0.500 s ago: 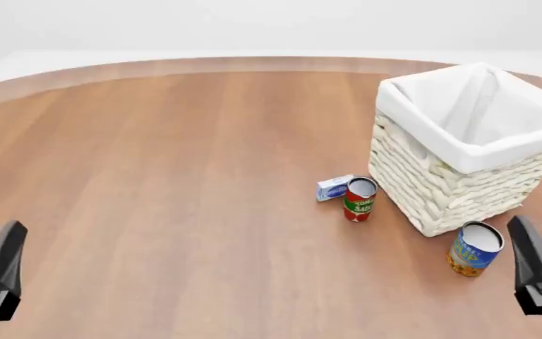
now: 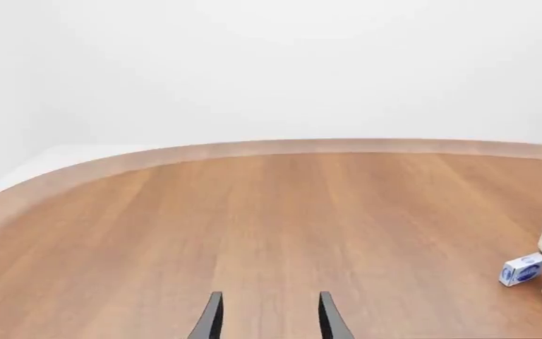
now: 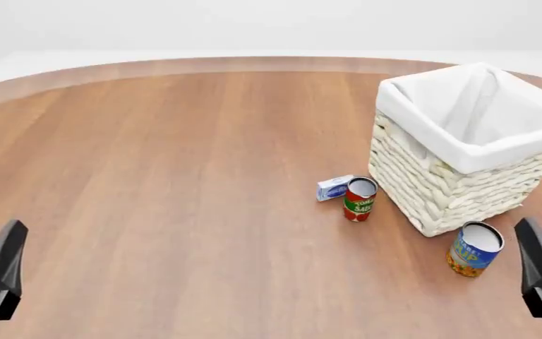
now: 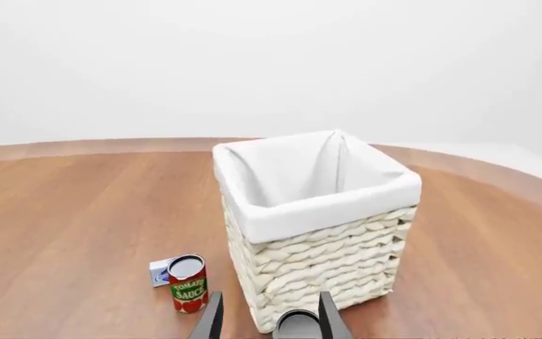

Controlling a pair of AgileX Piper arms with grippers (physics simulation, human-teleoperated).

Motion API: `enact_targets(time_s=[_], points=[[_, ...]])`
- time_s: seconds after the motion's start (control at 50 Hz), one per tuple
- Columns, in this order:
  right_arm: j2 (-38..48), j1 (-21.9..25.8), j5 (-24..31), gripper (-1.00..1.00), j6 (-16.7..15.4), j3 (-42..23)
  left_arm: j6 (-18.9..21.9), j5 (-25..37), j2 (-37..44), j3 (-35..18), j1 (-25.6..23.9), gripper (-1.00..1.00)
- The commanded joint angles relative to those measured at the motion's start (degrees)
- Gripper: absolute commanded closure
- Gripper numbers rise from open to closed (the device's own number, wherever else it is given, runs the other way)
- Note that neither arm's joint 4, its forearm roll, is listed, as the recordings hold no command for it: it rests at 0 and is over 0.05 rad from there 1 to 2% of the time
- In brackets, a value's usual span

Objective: Pick up the alphabet soup and the cream cheese box, and put them in the basket.

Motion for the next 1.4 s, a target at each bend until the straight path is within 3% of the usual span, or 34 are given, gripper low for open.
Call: enact_targets(time_s=[0.02,0.14,0.22,0.28,0.3,0.32,0.38,0.44,0.76,0.98,1.22,1.4], points=[[-0.58,0.17,-0.57,-1.0,-0.07,0.64,0.03,-0.35,0.3,0.05,-0.57,-1.0],[-1.23,-0.25,0.51,-1.0,-0.16,0.52,0.04,-0.94,0.88,0.08,-1.33,-1.0],[-0.41,-0.96,1.01,-1.0,0.5,0.85,3.58,-0.75,-0.24,0.01,-1.73,-1.0],[1.47,-0.93,1.19,-1.0,0.76,0.96,-2.26,-2.11,2.77,0.11,-1.09,-1.0],[0.92,-0.88,1.72,-1.0,0.68,0.96,1.28,-1.05,0.6,0.04,-1.45,-1.0],[1.62,-1.07,1.83,-1.0,0.6,0.96,1.71,-0.71,0.21,-0.02,-1.49,-1.0],[4.04,-1.23,0.68,-1.0,0.48,0.93,-0.29,-1.15,1.3,-0.07,-1.27,-1.0],[5.16,-1.15,0.05,-1.0,0.5,0.94,1.17,-0.66,0.42,-0.15,-1.43,-1.0],[14.3,-1.69,-5.73,-1.0,-1.1,0.93,0.46,-0.12,0.27,-0.34,-1.35,-1.0],[17.0,-1.94,-5.28,-1.0,-0.67,0.92,0.7,0.34,-0.17,-0.47,-1.37,-1.0],[24.27,-1.97,-8.16,-1.0,-2.36,-0.39,0.67,0.12,-0.06,-0.34,-1.38,-1.0],[26.84,-2.62,-7.16,-1.0,-3.7,-1.65,0.7,-0.23,0.18,-0.22,-1.38,-1.0]])
